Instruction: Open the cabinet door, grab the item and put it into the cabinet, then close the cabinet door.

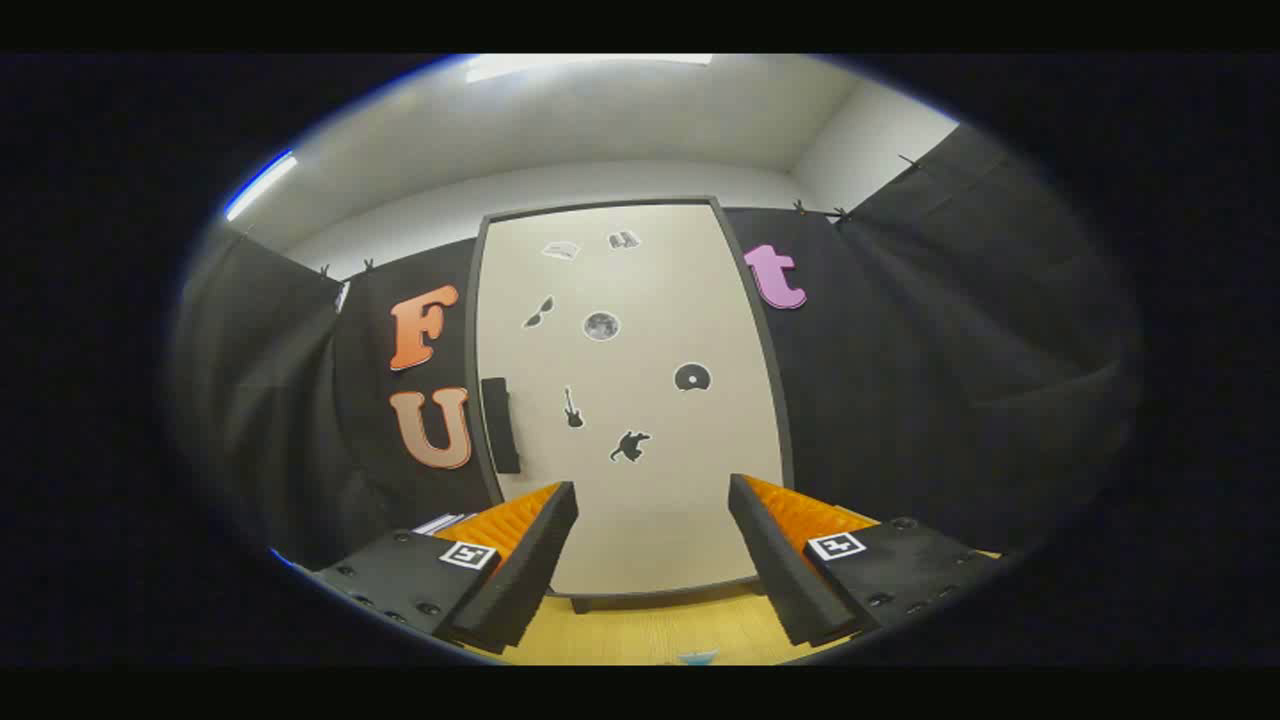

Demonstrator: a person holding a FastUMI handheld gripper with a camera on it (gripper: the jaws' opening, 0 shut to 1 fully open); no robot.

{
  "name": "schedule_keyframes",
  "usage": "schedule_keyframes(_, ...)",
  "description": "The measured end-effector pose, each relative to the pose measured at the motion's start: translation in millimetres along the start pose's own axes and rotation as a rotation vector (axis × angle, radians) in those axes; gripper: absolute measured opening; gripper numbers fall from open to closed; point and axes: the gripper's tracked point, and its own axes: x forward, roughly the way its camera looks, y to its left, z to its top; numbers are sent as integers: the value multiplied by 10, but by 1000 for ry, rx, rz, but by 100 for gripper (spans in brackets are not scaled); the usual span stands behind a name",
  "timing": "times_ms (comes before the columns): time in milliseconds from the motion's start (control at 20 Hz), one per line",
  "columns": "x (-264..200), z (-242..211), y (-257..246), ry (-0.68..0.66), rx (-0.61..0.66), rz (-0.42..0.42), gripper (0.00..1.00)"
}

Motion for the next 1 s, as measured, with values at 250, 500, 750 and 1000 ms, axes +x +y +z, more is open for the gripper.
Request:
schedule_keyframes(250, -43, -41, 90, -2, 0, 13, 97)
schedule_keyframes(500, -61, -69, 95, 12, -6, 9, 97)
schedule_keyframes(750, -77, -62, 121, 8, -12, 6, 97)
schedule_keyframes(1000, -41, -16, 176, -7, -29, 4, 97)
